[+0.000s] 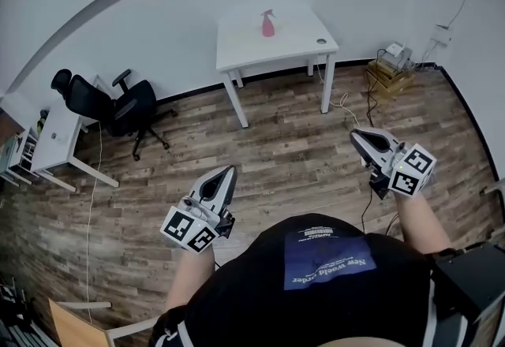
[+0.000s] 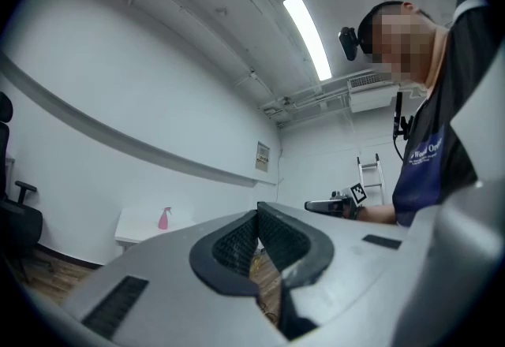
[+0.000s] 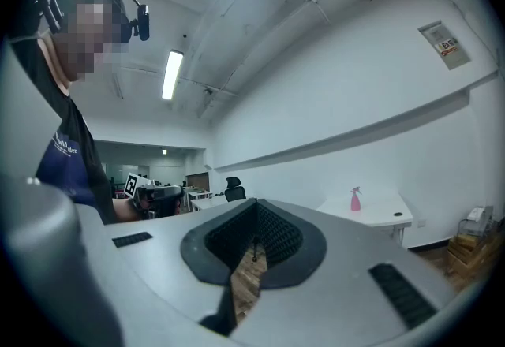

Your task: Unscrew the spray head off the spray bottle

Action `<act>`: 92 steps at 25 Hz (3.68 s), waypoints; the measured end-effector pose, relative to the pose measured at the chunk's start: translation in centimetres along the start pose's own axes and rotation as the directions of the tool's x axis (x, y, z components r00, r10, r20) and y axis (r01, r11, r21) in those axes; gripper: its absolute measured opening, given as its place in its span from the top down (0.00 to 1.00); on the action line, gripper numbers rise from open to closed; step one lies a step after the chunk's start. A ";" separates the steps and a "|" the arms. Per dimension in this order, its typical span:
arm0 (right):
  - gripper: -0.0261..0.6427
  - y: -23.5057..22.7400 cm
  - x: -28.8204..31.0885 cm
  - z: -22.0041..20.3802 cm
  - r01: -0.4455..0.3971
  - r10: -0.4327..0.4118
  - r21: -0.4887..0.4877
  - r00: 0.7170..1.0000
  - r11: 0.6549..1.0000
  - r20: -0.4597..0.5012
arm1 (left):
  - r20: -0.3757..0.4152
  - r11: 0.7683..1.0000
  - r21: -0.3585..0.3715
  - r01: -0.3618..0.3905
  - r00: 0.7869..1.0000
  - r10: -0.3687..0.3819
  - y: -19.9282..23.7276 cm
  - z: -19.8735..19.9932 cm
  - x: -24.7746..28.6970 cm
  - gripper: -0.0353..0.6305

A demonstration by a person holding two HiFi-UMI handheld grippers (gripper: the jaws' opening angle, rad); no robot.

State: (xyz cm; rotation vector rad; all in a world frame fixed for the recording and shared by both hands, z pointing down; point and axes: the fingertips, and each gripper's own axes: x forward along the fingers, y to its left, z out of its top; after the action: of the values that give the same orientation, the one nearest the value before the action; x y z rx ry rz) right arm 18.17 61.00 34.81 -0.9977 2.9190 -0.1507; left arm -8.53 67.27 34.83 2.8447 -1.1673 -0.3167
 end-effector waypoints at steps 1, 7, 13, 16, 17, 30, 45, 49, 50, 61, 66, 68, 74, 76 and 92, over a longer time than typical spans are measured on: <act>0.97 0.0 0.9 -0.2 0.002 -0.002 0.003 1.000 1.000 -0.001 | 0.000 1.000 -0.004 -0.001 1.000 0.001 1.0 -0.1 -0.3 0.94; 0.97 0.5 5.3 -1.2 -0.018 0.018 0.003 1.000 1.000 -0.024 | 0.004 1.000 -0.015 -0.008 1.000 0.008 4.9 -0.7 -1.4 0.94; 0.97 -1.2 8.7 -1.1 -0.057 0.057 0.014 0.998 0.998 -0.035 | -0.004 0.998 -0.028 -0.049 0.999 0.049 7.4 -1.1 -0.7 0.94; 0.97 -2.8 10.1 -1.3 -0.091 0.091 0.017 0.995 0.996 -0.033 | -0.011 0.997 -0.008 -0.070 0.997 0.070 8.2 -1.2 0.5 0.94; 0.97 -3.6 10.6 -1.4 -0.099 0.100 0.022 0.995 0.995 -0.030 | -0.012 0.997 0.001 -0.080 0.997 0.080 8.6 -1.2 1.1 0.94; 0.97 -18.7 13.7 2.3 -0.198 0.199 0.026 0.980 0.980 -0.006 | 0.016 0.989 0.031 -0.146 0.989 0.146 11.1 -1.0 16.0 0.94; 0.97 -33.4 11.4 3.0 -0.164 0.165 0.040 0.986 0.986 -0.016 | 0.008 0.991 0.013 -0.132 0.991 0.132 12.7 -3.0 30.7 0.94; 0.97 -35.2 11.8 2.3 -0.151 0.152 0.052 0.988 0.987 -0.021 | -0.012 0.993 0.006 -0.122 0.992 0.122 13.9 -3.6 32.6 0.94; 0.97 -35.5 12.1 2.2 -0.147 0.149 0.055 0.989 0.988 -0.022 | -0.015 0.993 0.002 -0.120 0.993 0.120 14.3 -3.7 32.9 0.94; 0.97 -35.6 21.0 2.2 -0.104 0.105 0.037 0.993 0.994 -0.044 | 0.008 0.997 -0.026 -0.074 0.997 0.075 23.8 -2.9 31.9 0.94; 0.97 -34.3 27.7 3.3 -0.077 0.078 0.023 0.996 0.997 -0.041 | 0.016 1.000 -0.012 -0.028 0.999 0.028 30.4 -0.5 31.0 0.94; 0.97 -33.8 30.4 3.5 -0.069 0.070 0.023 0.997 0.997 -0.038 | 0.015 1.000 -0.014 -0.017 1.000 0.018 33.0 0.1 30.4 0.94; 0.97 -32.6 37.1 2.9 -0.049 0.050 0.020 0.997 0.999 -0.054 | 0.022 0.999 -0.043 0.002 1.000 -0.001 40.0 0.5 28.6 0.94; 0.97 -32.4 38.8 2.7 -0.047 0.048 0.021 0.997 0.999 -0.061 | 0.018 0.999 -0.046 0.006 1.000 -0.005 41.7 0.4 28.2 0.94; 0.97 -39.5 45.2 1.4 -0.112 0.118 0.068 0.990 0.991 -0.084 | -0.017 0.997 -0.076 -0.032 0.999 0.031 48.0 -1.7 34.0 0.94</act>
State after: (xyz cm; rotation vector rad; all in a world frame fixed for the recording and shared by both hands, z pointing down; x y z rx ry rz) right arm 6.57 2.12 36.93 -0.8317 3.0199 -0.2857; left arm -17.63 9.17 36.64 2.7563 -1.1695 -0.3287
